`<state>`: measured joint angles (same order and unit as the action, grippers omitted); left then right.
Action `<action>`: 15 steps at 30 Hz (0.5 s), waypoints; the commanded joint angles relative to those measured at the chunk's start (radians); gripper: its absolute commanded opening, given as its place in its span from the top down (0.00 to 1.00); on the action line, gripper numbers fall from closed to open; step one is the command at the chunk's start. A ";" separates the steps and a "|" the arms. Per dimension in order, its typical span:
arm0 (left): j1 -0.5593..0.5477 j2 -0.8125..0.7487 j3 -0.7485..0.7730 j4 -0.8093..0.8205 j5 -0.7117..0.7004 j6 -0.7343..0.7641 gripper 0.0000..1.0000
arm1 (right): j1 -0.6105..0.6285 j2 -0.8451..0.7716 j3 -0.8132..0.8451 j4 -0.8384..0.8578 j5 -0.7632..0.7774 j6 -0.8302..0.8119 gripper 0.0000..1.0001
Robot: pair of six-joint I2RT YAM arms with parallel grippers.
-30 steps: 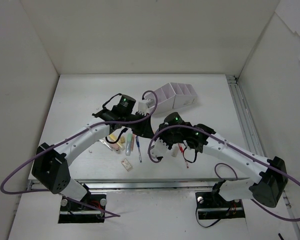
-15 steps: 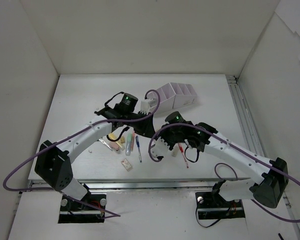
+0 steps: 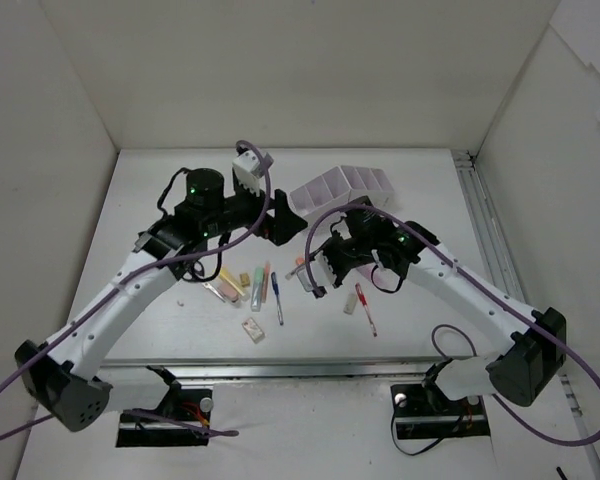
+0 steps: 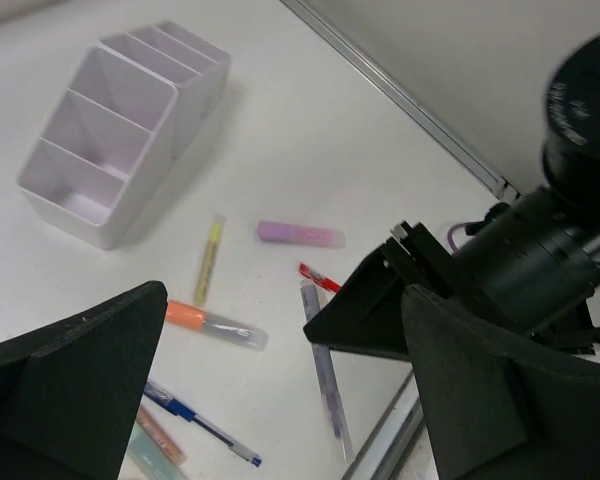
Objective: Sort the stationery into containers
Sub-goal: Place the pen in the storage box.
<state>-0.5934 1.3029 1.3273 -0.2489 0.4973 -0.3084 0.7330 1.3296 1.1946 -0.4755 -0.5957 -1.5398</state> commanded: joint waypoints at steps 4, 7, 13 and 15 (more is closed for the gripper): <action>0.061 -0.192 -0.074 0.036 -0.261 0.019 0.01 | -0.171 0.077 0.109 0.156 -0.287 0.206 1.00; 0.116 -0.275 -0.167 0.033 -0.360 -0.023 0.00 | -0.279 0.137 0.122 0.461 -0.390 0.554 1.00; 0.208 -0.421 -0.358 0.031 -0.493 -0.126 0.00 | -0.368 0.299 0.037 1.310 -0.049 1.257 1.00; 0.236 -0.438 -0.393 0.008 -0.549 -0.153 0.00 | -0.382 0.376 0.115 1.318 0.002 1.377 1.00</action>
<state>-0.3851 0.8963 0.9379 -0.2661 0.0593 -0.3977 0.3557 1.6531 1.2224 0.4980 -0.7181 -0.5274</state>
